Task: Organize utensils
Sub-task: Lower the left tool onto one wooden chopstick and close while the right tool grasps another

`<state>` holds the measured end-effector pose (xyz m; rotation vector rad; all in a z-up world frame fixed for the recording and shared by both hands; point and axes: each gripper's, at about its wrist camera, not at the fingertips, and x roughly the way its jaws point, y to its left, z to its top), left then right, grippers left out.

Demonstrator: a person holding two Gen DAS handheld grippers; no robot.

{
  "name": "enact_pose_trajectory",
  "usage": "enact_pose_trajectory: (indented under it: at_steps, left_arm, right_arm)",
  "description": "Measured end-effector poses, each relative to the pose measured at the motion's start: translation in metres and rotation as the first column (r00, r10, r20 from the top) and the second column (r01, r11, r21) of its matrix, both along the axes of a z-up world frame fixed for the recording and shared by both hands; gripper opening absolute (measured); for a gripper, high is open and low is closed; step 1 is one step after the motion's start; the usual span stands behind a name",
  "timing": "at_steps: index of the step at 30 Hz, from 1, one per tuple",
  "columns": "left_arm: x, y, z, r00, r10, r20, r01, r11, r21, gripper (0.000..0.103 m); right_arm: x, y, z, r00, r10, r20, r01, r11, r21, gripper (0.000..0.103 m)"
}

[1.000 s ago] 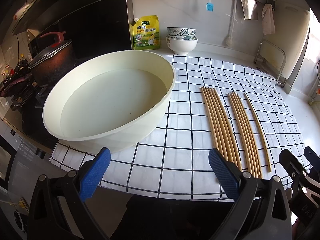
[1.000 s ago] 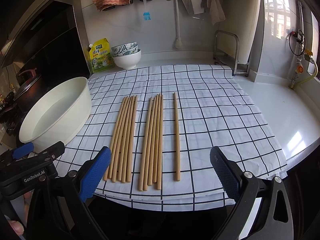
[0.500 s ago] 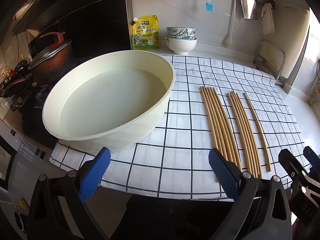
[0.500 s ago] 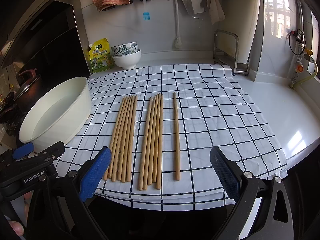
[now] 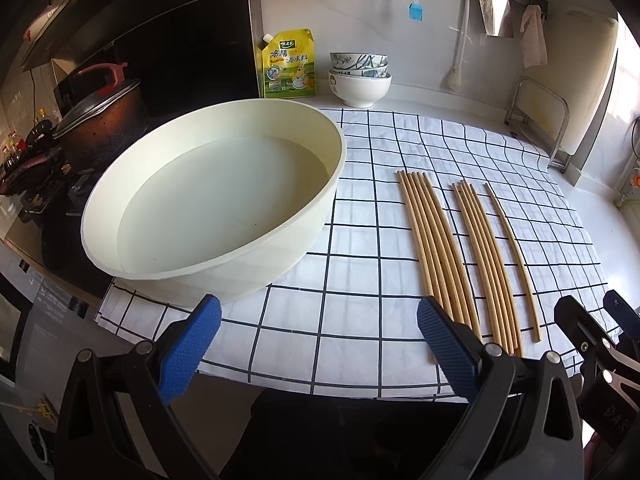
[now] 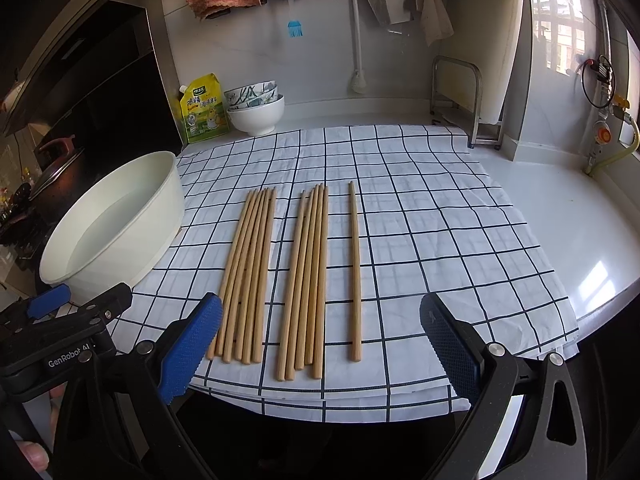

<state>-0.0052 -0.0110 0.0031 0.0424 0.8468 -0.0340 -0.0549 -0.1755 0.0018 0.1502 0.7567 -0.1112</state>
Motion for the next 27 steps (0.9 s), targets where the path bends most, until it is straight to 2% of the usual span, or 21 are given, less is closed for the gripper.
enact_pose_trajectory:
  at_steps: [7, 15, 22, 27]
  left_arm:
    - [0.007, -0.012, -0.009, 0.999, -0.032, -0.021, 0.031, 0.999, -0.018, 0.097]
    - [0.026, -0.037, -0.023, 0.997, -0.069, -0.043, 0.069, 0.998, -0.007, 0.097]
    - [0.052, -0.056, -0.039, 0.995, -0.059, -0.081, 0.06, 0.998, 0.011, 0.097]
    - [0.067, -0.059, -0.045, 0.996, -0.022, -0.091, 0.026, 0.999, 0.038, 0.097]
  right_arm:
    - [0.009, -0.032, -0.002, 0.999, -0.034, -0.019, 0.034, 0.999, -0.01, 0.095]
    - [0.038, -0.059, -0.027, 0.994, -0.036, -0.102, 0.035, 0.999, -0.017, 0.094]
    - [0.074, -0.069, -0.049, 0.983, -0.031, -0.18, 0.027, 0.999, -0.023, 0.094]
    - [0.089, -0.072, -0.053, 0.98, -0.017, -0.199, 0.014, 1.0, -0.021, 0.094]
